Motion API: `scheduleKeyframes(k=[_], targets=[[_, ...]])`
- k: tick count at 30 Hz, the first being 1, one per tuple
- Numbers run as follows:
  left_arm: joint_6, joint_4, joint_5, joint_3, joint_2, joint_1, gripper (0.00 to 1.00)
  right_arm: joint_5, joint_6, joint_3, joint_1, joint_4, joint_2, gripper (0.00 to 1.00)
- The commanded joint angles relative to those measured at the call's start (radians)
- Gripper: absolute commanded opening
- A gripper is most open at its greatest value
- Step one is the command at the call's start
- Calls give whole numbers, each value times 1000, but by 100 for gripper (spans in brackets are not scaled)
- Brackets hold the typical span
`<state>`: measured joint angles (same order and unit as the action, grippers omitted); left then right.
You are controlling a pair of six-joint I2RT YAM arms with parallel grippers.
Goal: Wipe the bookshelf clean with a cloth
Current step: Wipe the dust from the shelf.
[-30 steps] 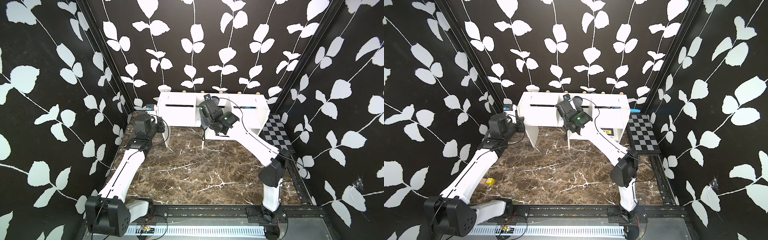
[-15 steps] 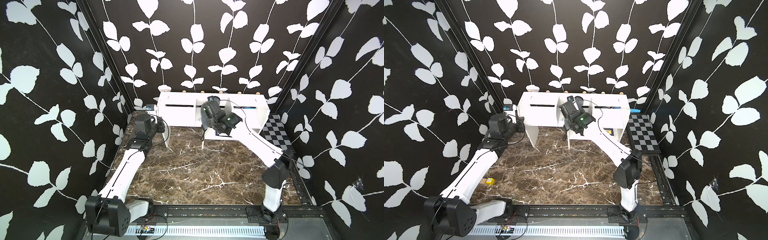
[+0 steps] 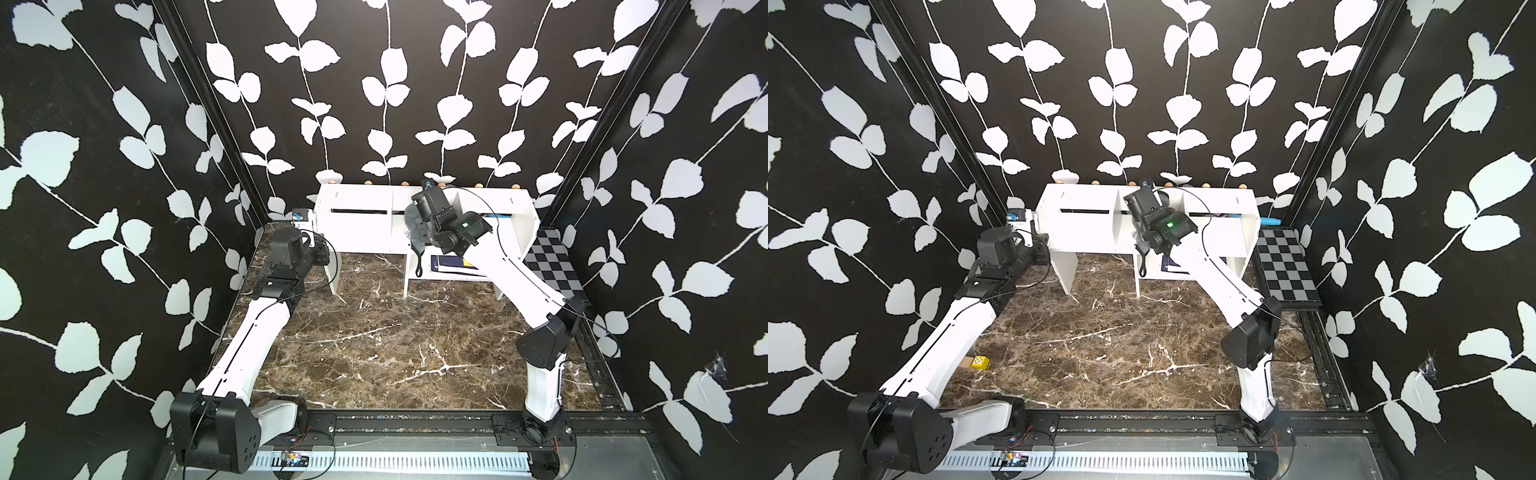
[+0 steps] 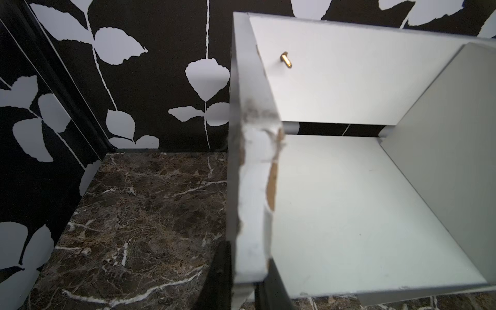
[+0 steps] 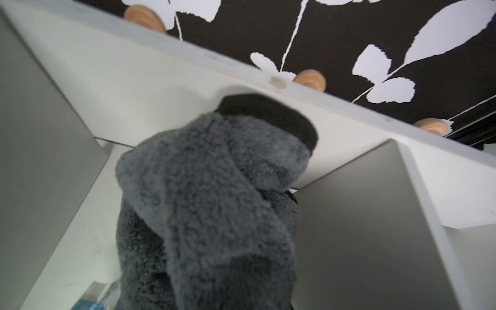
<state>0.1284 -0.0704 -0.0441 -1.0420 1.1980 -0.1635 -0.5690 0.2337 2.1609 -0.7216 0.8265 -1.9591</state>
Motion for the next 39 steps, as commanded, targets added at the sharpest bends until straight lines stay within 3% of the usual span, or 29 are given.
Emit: scheduleKeyframes(k=[1,14,21,29,33,39], targets=[[63,65,-115,-4,-50,-31,0,23,-34,-18,-26,-28,-10,0],[60,63,-111,-3,-54,-31,0,-145,-4,129,-18,139,-25,0],[60,63,-111,-4,-55,-31,0,-120,-11,228,-12,167,-120,0],[62,64,-112,-3,-54,-31,0,98,-35,4,-18,-19,-33,0],[62,64,-111,-2,-56,-31,0,-8,7,-101,-1,-17,23,0],[65,66,-113,-4,-58,-31,0,-69,35,-89,19,36,40,0]])
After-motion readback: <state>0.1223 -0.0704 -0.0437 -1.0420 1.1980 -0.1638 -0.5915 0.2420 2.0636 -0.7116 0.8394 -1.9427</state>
